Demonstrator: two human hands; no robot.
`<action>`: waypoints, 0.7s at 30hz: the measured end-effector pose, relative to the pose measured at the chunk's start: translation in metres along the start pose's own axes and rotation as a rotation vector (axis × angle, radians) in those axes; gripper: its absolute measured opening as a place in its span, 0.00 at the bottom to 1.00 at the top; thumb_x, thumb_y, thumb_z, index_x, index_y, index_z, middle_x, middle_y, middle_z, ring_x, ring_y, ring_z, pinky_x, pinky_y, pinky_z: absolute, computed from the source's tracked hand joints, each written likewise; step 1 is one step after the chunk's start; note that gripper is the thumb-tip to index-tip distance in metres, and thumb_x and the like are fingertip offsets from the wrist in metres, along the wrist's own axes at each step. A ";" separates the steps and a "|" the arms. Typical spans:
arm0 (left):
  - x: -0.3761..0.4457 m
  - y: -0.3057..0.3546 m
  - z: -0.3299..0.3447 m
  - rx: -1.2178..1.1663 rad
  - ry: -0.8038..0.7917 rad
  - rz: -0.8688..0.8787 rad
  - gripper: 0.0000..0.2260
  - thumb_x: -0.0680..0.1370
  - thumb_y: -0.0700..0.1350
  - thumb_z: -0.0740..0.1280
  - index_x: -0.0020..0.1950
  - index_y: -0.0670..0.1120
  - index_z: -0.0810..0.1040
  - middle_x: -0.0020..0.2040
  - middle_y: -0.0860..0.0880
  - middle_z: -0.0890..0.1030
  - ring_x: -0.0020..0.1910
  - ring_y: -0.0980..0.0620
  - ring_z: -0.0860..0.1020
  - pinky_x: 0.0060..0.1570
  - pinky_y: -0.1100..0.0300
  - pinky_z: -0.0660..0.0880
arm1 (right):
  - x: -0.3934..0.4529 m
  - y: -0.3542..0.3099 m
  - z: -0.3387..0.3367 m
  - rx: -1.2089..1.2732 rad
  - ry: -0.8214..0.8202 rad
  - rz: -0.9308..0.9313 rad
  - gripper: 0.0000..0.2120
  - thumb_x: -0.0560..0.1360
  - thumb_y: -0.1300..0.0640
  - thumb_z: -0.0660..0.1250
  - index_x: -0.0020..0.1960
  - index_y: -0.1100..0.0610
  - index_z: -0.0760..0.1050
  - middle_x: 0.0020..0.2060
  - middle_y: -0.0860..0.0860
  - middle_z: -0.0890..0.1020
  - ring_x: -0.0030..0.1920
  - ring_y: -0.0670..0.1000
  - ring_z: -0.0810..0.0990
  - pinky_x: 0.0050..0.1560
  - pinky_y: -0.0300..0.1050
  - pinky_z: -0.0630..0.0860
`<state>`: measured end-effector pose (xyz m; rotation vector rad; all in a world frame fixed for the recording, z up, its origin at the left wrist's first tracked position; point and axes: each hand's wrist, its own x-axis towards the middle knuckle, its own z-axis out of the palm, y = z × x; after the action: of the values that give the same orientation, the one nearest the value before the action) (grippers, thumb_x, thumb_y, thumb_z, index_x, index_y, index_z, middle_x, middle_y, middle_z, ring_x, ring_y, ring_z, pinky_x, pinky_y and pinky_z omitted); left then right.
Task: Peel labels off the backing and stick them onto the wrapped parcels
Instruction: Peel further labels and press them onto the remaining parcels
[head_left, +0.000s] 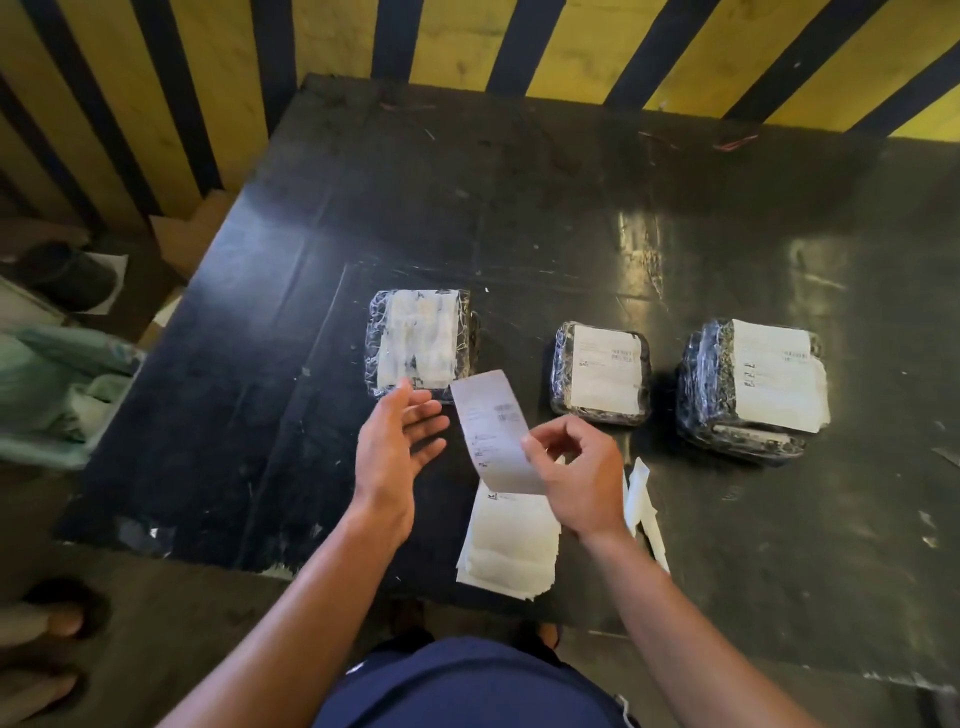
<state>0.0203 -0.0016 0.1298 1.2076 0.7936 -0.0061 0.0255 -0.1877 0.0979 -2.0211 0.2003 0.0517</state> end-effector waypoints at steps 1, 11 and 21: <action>0.006 0.001 -0.006 0.063 0.008 0.045 0.10 0.85 0.51 0.66 0.56 0.46 0.82 0.53 0.46 0.86 0.57 0.45 0.85 0.54 0.53 0.80 | 0.005 -0.002 -0.003 0.108 -0.040 0.090 0.05 0.75 0.55 0.77 0.43 0.53 0.83 0.41 0.46 0.85 0.43 0.48 0.83 0.42 0.40 0.78; 0.031 0.000 -0.028 0.296 -0.157 0.052 0.06 0.81 0.44 0.73 0.54 0.43 0.83 0.52 0.50 0.89 0.55 0.50 0.87 0.61 0.47 0.82 | 0.036 -0.014 0.011 0.526 -0.233 0.345 0.06 0.73 0.54 0.79 0.43 0.55 0.84 0.49 0.56 0.88 0.54 0.66 0.84 0.63 0.70 0.78; 0.074 0.004 -0.026 0.530 0.120 0.224 0.06 0.77 0.50 0.77 0.46 0.49 0.85 0.43 0.55 0.87 0.44 0.58 0.86 0.37 0.69 0.80 | 0.059 -0.022 0.082 0.157 0.060 0.207 0.06 0.75 0.56 0.78 0.40 0.55 0.83 0.39 0.46 0.87 0.41 0.48 0.85 0.42 0.43 0.81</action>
<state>0.0620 0.0509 0.0889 1.8091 0.7811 0.0430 0.0914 -0.1121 0.0737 -1.8404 0.4380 0.1026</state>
